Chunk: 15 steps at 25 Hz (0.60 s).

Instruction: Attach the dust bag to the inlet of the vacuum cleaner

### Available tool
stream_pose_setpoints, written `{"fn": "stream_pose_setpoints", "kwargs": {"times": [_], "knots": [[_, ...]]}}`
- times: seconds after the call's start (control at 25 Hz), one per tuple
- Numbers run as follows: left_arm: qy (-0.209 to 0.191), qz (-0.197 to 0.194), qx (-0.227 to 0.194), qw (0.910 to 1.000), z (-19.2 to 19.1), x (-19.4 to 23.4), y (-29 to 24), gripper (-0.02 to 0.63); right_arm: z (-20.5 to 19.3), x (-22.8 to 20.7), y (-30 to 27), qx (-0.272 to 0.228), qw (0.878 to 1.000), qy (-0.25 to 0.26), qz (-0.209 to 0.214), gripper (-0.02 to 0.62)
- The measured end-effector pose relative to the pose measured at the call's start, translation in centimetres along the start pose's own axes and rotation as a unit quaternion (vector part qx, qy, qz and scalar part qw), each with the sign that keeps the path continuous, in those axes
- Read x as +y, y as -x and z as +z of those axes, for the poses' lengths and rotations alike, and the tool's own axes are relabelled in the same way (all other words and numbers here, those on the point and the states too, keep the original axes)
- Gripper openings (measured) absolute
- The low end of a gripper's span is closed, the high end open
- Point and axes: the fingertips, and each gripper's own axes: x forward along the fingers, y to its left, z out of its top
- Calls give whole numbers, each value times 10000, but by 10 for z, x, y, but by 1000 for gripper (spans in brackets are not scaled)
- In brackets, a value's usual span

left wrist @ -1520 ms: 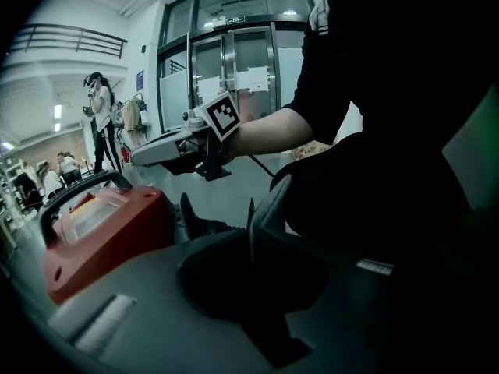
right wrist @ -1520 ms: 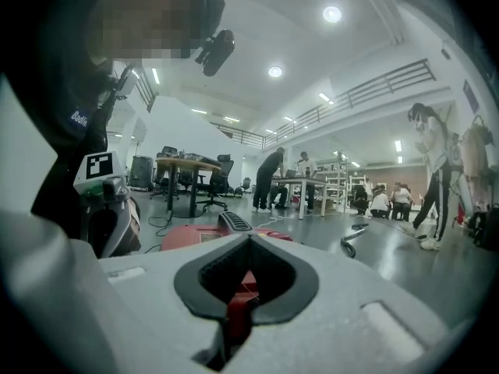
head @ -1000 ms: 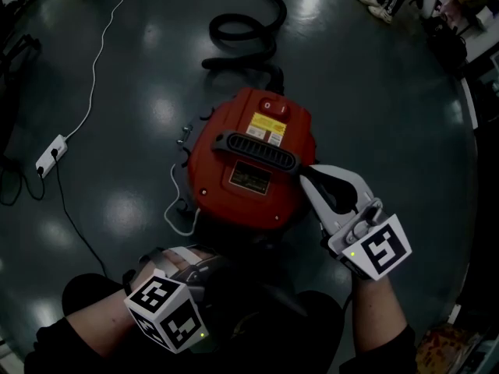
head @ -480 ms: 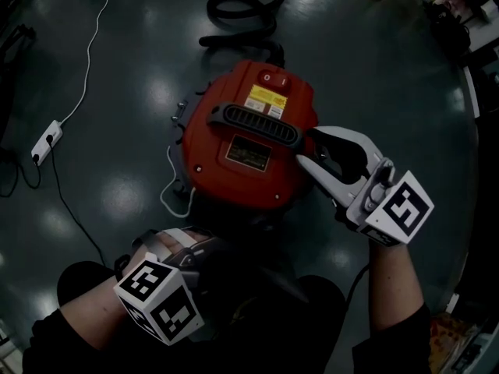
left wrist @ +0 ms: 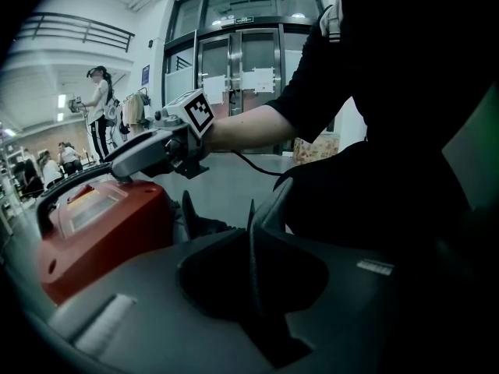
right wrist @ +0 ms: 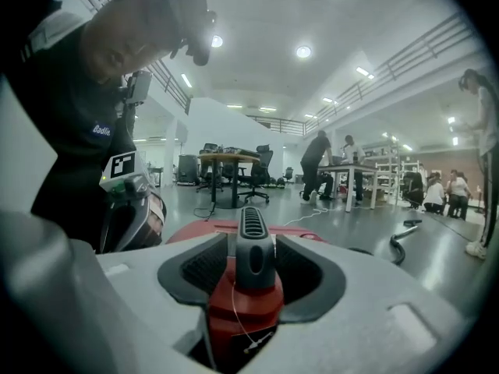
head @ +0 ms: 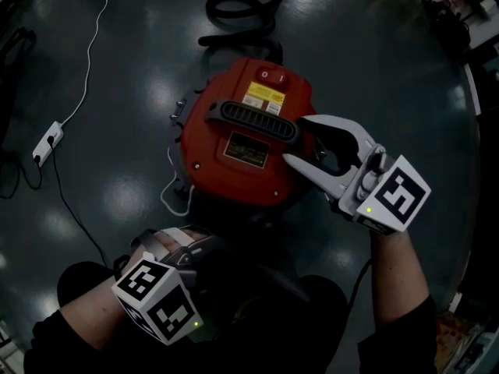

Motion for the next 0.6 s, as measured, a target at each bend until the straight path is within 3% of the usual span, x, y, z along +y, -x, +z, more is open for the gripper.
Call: {"fn": "stream_pose_setpoints", "kwargs": {"times": [0.28, 0.6], "knots": [[-16, 88, 54, 9999, 0, 0, 1, 37, -6, -1, -14, 186, 9995, 166, 179, 156], [276, 86, 91, 9995, -3, 4, 3, 37, -7, -2, -14, 354, 9990, 221, 152, 156]]}}
